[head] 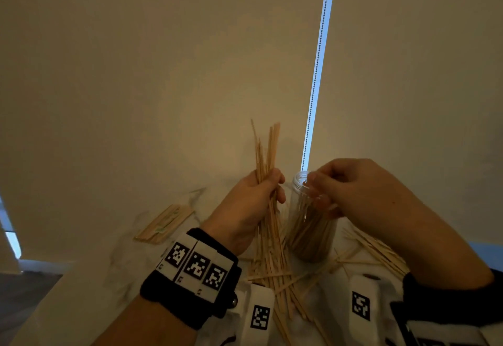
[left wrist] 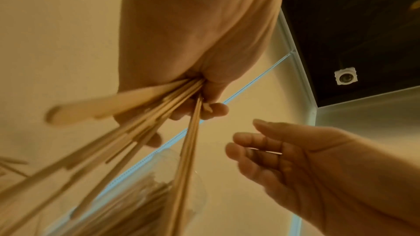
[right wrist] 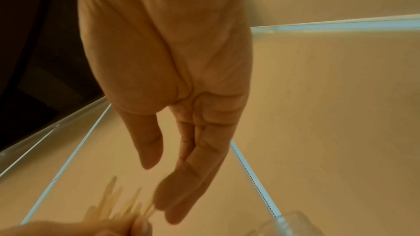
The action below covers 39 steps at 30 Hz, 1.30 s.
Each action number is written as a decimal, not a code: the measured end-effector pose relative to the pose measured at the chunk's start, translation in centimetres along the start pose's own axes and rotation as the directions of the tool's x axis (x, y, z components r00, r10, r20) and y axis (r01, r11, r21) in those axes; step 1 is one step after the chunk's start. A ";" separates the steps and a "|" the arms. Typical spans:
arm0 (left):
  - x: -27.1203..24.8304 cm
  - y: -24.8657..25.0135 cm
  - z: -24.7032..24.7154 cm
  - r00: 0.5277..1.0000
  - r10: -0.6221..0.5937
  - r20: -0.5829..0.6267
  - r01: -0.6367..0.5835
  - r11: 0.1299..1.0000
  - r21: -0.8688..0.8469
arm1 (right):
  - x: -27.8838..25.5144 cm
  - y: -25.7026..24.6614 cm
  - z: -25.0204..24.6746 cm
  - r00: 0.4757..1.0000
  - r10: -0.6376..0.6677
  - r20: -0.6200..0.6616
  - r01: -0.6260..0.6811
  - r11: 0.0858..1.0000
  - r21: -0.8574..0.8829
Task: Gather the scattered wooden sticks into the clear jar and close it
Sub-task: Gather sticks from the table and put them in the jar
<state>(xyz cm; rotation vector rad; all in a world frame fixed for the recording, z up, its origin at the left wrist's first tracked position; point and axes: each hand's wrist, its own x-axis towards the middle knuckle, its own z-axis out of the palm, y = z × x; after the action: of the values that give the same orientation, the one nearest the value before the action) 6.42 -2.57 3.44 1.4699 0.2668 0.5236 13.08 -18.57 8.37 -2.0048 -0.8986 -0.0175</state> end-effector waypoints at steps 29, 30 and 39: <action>-1.1 -0.1 1.6 0.989 0.143 0.021 -0.132 0.953 -0.271 | -0.4 -0.6 1.5 0.995 -0.094 0.027 0.095 0.994 -0.059; -0.6 0.1 1.1 0.986 0.153 -0.060 -0.164 0.922 -0.352 | -0.5 -0.3 1.6 0.989 -0.038 0.146 0.059 0.989 -0.138; 0.2 1.3 0.2 0.932 0.168 -0.321 -0.332 0.749 -0.573 | -0.8 0.4 5.5 0.865 0.117 0.487 -0.089 0.993 -0.080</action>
<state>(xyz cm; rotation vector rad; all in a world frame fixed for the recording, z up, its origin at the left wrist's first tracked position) 6.49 -2.63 4.75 0.7856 0.0703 0.9262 10.96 -15.07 4.51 -2.1458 -1.1102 0.5607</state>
